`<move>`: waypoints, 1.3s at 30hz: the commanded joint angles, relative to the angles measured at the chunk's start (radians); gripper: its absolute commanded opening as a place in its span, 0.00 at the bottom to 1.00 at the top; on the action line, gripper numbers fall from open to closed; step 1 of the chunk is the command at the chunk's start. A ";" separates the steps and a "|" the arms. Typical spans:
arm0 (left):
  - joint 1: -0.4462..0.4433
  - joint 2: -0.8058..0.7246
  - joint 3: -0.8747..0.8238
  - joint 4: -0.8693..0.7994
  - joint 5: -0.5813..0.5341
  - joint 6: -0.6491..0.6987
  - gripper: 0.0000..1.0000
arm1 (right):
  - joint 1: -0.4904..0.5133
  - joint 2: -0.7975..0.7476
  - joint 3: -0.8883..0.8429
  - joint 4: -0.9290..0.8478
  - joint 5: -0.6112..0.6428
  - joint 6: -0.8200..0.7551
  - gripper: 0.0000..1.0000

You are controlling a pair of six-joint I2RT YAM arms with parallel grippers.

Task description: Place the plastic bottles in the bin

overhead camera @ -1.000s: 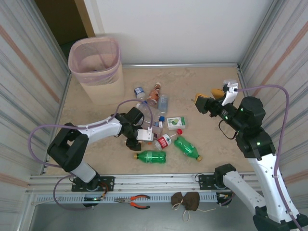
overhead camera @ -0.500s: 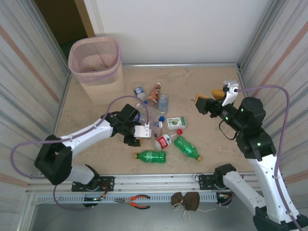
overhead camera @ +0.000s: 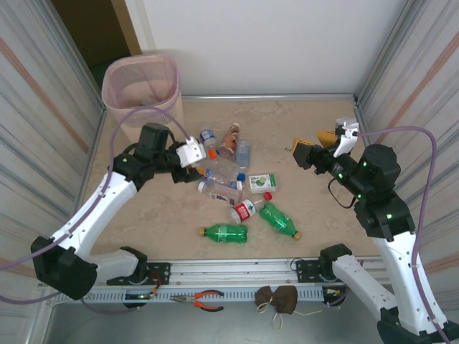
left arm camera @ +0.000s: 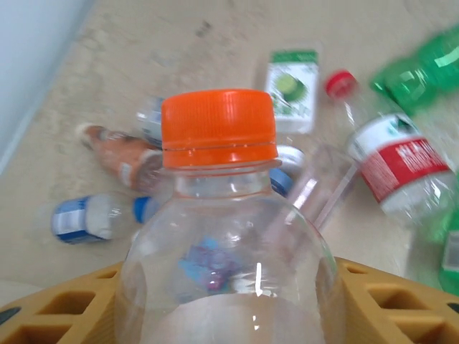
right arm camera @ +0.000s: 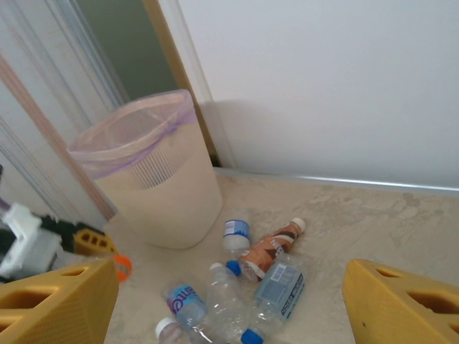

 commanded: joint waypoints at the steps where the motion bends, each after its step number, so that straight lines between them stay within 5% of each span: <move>1: 0.027 0.000 0.115 0.011 -0.015 -0.136 0.46 | -0.008 0.006 0.043 0.018 -0.028 0.015 0.80; 20: 0.303 0.371 0.824 -0.093 -0.162 -0.637 0.41 | -0.008 0.017 0.057 0.033 -0.043 0.035 0.80; 31: 0.403 0.676 1.172 -0.180 -0.188 -0.732 0.38 | -0.007 0.014 0.051 0.025 -0.032 0.032 0.80; 39: 0.438 0.832 1.219 -0.215 -0.149 -0.762 0.38 | -0.007 0.012 0.048 0.013 -0.022 0.024 0.80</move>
